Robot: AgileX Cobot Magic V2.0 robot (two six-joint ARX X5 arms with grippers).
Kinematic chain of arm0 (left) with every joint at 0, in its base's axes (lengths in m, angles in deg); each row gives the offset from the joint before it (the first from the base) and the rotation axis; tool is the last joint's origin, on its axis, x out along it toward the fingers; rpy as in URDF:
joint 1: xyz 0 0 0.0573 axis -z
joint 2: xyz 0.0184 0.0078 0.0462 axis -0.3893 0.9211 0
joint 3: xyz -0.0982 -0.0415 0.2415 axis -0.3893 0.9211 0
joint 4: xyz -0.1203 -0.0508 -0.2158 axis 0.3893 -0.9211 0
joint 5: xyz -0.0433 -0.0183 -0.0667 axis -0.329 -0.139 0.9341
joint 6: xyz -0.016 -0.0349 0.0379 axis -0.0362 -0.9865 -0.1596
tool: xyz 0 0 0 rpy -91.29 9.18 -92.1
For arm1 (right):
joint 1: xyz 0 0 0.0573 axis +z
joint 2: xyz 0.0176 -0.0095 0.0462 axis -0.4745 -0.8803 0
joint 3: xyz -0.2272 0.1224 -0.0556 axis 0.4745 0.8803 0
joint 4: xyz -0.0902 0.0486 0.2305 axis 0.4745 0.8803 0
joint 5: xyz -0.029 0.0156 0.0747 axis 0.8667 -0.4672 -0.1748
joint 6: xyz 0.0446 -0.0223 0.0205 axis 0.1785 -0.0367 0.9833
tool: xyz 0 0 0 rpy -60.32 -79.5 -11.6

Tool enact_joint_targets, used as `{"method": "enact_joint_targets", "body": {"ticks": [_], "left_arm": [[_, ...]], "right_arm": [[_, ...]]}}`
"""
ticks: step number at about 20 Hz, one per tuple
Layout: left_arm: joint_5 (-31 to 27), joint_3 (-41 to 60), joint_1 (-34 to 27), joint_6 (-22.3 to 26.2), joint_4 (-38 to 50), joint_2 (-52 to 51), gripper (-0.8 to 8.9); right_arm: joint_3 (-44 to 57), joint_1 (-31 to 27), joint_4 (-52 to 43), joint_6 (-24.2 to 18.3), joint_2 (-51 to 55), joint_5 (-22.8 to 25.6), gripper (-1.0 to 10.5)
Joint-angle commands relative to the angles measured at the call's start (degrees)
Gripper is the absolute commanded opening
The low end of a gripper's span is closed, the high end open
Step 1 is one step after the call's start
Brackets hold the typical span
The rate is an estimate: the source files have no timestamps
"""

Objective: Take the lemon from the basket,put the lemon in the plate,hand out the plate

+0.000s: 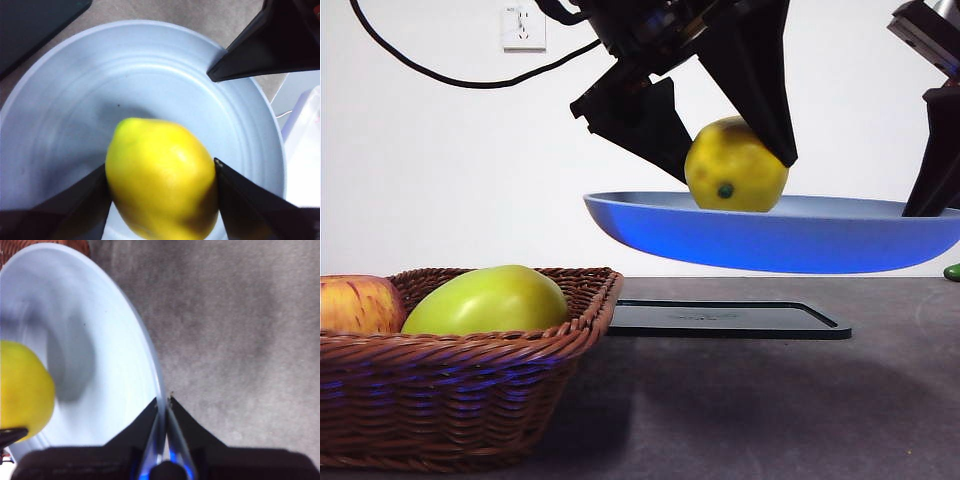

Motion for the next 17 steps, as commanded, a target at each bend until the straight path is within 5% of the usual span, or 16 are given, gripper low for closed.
{"method": "enact_joint_targets", "body": {"ticks": [1,17], "left_arm": [[-0.09,-0.83,0.90,0.68,-0.22,0.87,3.21],[0.11,-0.83,1.20,0.68,-2.71,0.90,3.89]], "right_arm": [[-0.50,0.37,-0.52,0.57,-0.39,-0.48,0.0],[-0.50,0.35,-0.57,2.05,-0.37,-3.43,0.0]]}}
